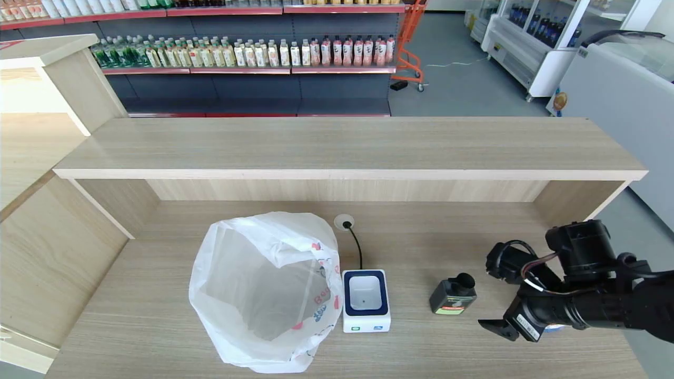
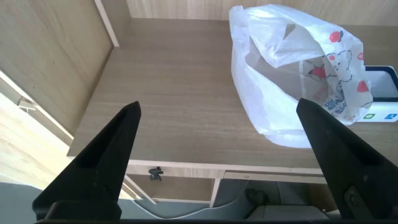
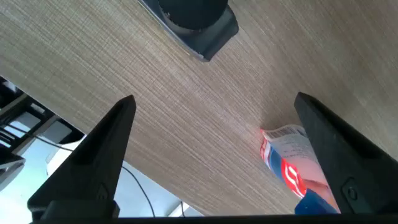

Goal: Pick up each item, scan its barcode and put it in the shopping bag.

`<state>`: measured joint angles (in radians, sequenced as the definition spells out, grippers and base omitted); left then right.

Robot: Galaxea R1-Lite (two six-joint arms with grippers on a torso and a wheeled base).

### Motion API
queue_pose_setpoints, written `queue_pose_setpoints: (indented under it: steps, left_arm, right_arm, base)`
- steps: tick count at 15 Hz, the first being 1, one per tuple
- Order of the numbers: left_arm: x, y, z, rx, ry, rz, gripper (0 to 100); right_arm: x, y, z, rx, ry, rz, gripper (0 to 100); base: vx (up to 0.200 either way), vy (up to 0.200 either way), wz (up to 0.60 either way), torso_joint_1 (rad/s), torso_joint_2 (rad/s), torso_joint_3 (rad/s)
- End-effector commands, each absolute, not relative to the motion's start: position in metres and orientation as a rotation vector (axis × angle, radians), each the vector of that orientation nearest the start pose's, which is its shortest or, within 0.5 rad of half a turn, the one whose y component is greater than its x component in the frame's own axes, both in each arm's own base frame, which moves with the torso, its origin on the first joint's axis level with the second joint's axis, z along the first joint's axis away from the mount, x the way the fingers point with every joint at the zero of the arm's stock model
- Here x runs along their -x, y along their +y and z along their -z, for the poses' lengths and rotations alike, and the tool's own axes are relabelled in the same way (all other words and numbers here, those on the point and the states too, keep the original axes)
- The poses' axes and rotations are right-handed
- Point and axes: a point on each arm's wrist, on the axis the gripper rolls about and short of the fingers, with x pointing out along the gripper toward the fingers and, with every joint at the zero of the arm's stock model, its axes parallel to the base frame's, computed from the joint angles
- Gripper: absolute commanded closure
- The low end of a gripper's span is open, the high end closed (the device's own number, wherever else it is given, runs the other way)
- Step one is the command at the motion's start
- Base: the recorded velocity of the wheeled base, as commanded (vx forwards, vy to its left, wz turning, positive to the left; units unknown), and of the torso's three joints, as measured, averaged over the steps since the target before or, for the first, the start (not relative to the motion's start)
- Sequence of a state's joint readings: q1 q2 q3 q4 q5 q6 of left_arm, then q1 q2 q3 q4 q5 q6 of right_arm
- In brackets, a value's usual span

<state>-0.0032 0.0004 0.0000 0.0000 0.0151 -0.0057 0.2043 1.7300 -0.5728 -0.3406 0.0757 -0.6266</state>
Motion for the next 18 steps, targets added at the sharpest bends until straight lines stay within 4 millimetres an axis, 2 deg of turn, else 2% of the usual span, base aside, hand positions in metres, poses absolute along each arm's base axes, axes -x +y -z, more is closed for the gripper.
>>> queue_pose_setpoints:
  steps: [1, 6, 10, 11, 15, 17, 18]
  left_arm:
    - [0.023, 0.0, -0.075, 0.006, 0.0, -0.012, 0]
    - [0.023, 0.0, -0.076, 0.006, -0.002, -0.012, 0]
    - [0.023, 0.0, -0.075, 0.006, 0.0, -0.012, 0]
    - [0.023, 0.0, -0.075, 0.006, 0.0, -0.012, 0]
    - [0.023, 0.0, -0.075, 0.006, 0.0, -0.012, 0]
    - [0.023, 0.0, -0.075, 0.008, 0.0, -0.012, 0]
    - [0.023, 0.0, -0.075, 0.006, 0.0, -0.014, 0]
  right_arm:
    - [-0.266, 0.071, -0.066, 0.651, 0.725, -0.586, 0]
    - [-0.289, 0.088, -0.048, 0.654, 0.681, -0.626, 0]
    - [-0.3, 0.102, -0.043, 0.65, 0.65, -0.676, 0]
    - [-0.302, 0.105, -0.043, 0.652, 0.642, -0.685, 100]
    - [-0.307, 0.108, -0.041, 0.656, 0.623, -0.682, 100]
    - [-0.305, 0.108, -0.045, 0.651, 0.61, -0.68, 100]
    - [-0.3, 0.106, -0.054, 0.645, 0.573, -0.669, 100]
  base:
    - [0.0, 0.0, 0.0, 0.0, 0.0, 0.0]
    - [0.0, 0.0, 0.0, 0.0, 0.0, 0.0]
    - [0.0, 0.0, 0.0, 0.0, 0.0, 0.0]
    - [0.0, 0.0, 0.0, 0.0, 0.0, 0.0]
    - [0.0, 0.0, 0.0, 0.0, 0.0, 0.0]
    - [0.0, 0.0, 0.0, 0.0, 0.0, 0.0]
    - [0.0, 0.0, 0.0, 0.0, 0.0, 0.0]
